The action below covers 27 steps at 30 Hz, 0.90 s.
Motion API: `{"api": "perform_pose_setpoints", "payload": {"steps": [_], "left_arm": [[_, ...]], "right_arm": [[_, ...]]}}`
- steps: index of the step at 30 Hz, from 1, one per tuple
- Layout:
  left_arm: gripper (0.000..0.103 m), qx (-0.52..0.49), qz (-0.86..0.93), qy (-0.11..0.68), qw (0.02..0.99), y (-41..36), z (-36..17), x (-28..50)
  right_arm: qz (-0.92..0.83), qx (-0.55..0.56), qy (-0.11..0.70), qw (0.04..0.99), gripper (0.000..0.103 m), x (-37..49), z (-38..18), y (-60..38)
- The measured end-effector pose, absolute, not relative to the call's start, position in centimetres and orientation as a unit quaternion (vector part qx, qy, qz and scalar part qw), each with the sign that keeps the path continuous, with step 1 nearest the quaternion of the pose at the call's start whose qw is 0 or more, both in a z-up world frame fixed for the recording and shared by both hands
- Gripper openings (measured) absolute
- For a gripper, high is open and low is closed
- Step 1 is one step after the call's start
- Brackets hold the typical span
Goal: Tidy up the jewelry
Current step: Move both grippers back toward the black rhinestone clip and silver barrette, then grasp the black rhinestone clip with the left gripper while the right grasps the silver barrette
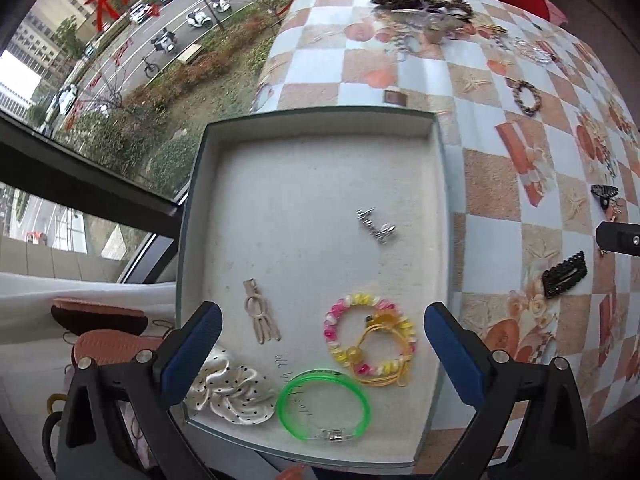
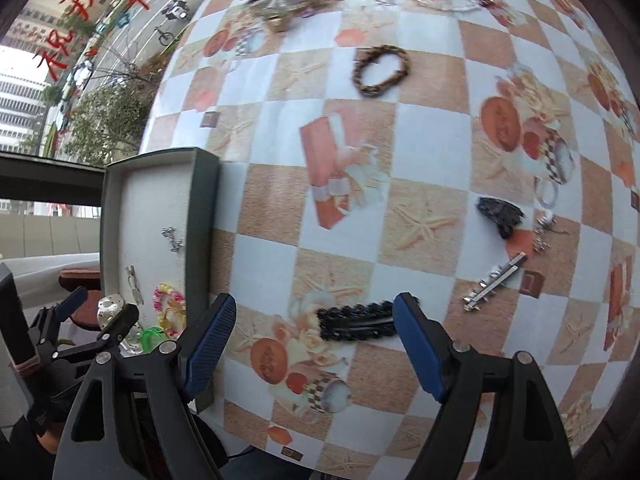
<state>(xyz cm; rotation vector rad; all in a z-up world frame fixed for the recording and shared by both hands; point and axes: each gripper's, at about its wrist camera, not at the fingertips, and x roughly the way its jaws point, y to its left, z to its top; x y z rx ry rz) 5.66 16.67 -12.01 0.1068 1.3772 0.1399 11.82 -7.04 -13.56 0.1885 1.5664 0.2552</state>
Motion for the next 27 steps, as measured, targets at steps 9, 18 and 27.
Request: {"api": "perform_pose_setpoints", "payload": {"steps": [9,18,27], "left_arm": [[0.103,0.113,-0.024,0.628,0.77,8.3,-11.7,7.3],[0.102,0.18,-0.134,0.629,0.744,0.6,-14.4,6.8],[0.102,0.193,-0.137,0.634,0.737,-2.2,-17.5,7.4]], "right_arm": [[-0.01,0.144,0.727,0.671,0.083,10.1,-16.3,-17.5],[-0.054,0.194,0.731,0.652,0.083,9.7,-18.2,-20.9],[-0.072,0.183,0.719,0.666,0.075,12.5,-19.1,-19.5]]}}
